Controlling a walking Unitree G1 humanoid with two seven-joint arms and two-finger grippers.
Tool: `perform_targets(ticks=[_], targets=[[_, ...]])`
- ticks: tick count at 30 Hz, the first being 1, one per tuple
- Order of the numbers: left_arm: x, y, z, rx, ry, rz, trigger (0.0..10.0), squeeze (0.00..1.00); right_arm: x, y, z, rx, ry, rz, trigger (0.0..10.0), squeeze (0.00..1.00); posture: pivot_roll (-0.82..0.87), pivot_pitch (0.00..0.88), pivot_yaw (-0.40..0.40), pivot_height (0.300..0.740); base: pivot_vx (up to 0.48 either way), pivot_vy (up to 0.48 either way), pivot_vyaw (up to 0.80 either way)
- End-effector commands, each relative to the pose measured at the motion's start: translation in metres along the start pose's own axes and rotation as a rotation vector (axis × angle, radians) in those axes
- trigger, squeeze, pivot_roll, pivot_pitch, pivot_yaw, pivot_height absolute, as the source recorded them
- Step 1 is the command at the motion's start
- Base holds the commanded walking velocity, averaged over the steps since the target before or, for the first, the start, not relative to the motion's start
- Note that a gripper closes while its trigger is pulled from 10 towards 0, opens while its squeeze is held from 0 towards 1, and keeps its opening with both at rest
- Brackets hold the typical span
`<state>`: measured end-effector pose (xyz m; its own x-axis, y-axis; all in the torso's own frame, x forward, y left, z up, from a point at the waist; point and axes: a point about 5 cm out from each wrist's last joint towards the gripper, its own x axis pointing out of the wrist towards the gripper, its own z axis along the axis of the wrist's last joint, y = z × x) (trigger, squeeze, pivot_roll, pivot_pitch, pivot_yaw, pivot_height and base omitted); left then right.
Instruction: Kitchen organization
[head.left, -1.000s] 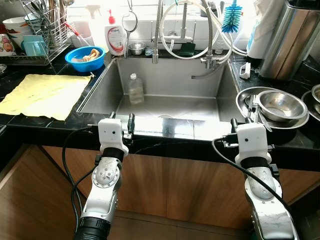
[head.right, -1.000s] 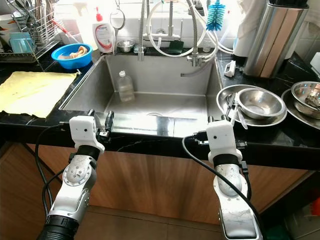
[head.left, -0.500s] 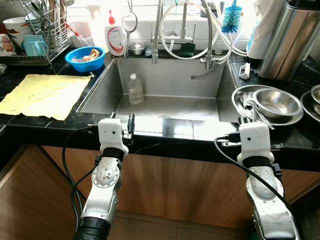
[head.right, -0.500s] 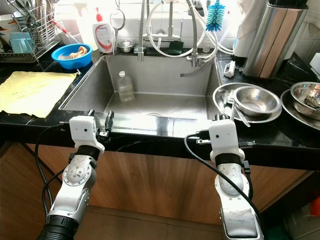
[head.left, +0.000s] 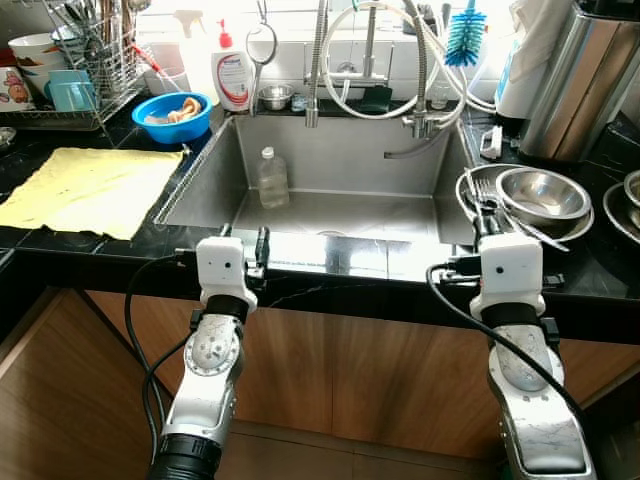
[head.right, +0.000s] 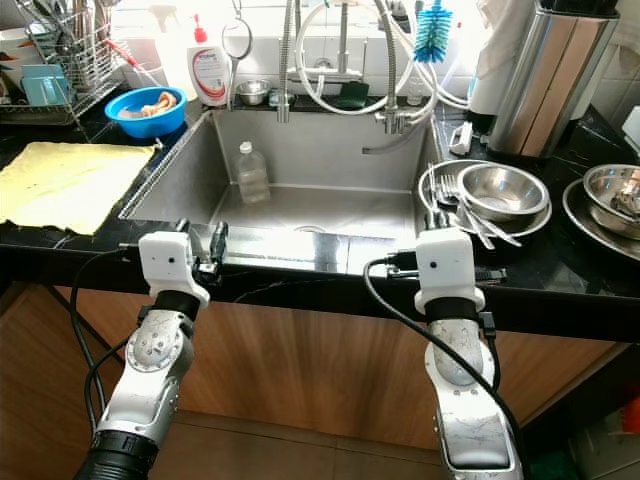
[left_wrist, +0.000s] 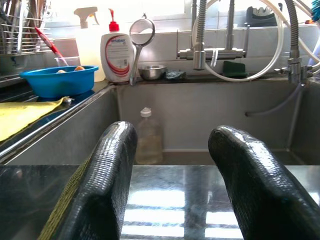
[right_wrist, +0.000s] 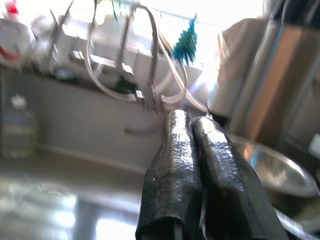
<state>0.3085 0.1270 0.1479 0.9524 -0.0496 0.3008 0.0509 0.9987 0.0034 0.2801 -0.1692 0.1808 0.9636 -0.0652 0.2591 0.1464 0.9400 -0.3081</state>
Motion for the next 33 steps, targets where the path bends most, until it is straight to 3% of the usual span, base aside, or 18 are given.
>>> perform_targets(ticks=[1,5,11,29,33], targets=[[0.005,0.0,0.012,-0.011,-0.048,0.001,10.0,0.0,0.003,0.009,0.017,0.057,-0.077,0.059,10.0,0.0,-0.2,0.0,0.054,0.74,0.0,0.0,0.0],[0.006,-0.001,0.013,-0.014,-0.051,-0.001,10.0,0.0,0.004,0.025,0.02,0.156,-0.067,0.193,10.0,0.0,-0.2,0.0,0.054,0.74,0.0,0.0,0.0],[0.006,-0.005,0.014,-0.018,-0.06,-0.013,10.0,0.0,0.006,0.03,0.024,0.242,-0.073,0.214,10.0,0.0,-0.2,0.0,0.053,0.74,0.0,0.0,0.0],[0.009,-0.015,0.02,-0.029,-0.087,-0.046,10.0,0.0,0.006,0.032,0.012,0.285,-0.051,0.21,10.0,0.0,-0.2,0.0,0.069,0.74,0.0,0.0,0.0],[0.009,-0.014,0.02,-0.026,-0.087,-0.051,10.0,0.0,0.005,0.036,0.014,0.299,-0.048,0.224,10.0,0.0,-0.2,0.0,0.069,0.74,0.0,0.0,-0.77]])
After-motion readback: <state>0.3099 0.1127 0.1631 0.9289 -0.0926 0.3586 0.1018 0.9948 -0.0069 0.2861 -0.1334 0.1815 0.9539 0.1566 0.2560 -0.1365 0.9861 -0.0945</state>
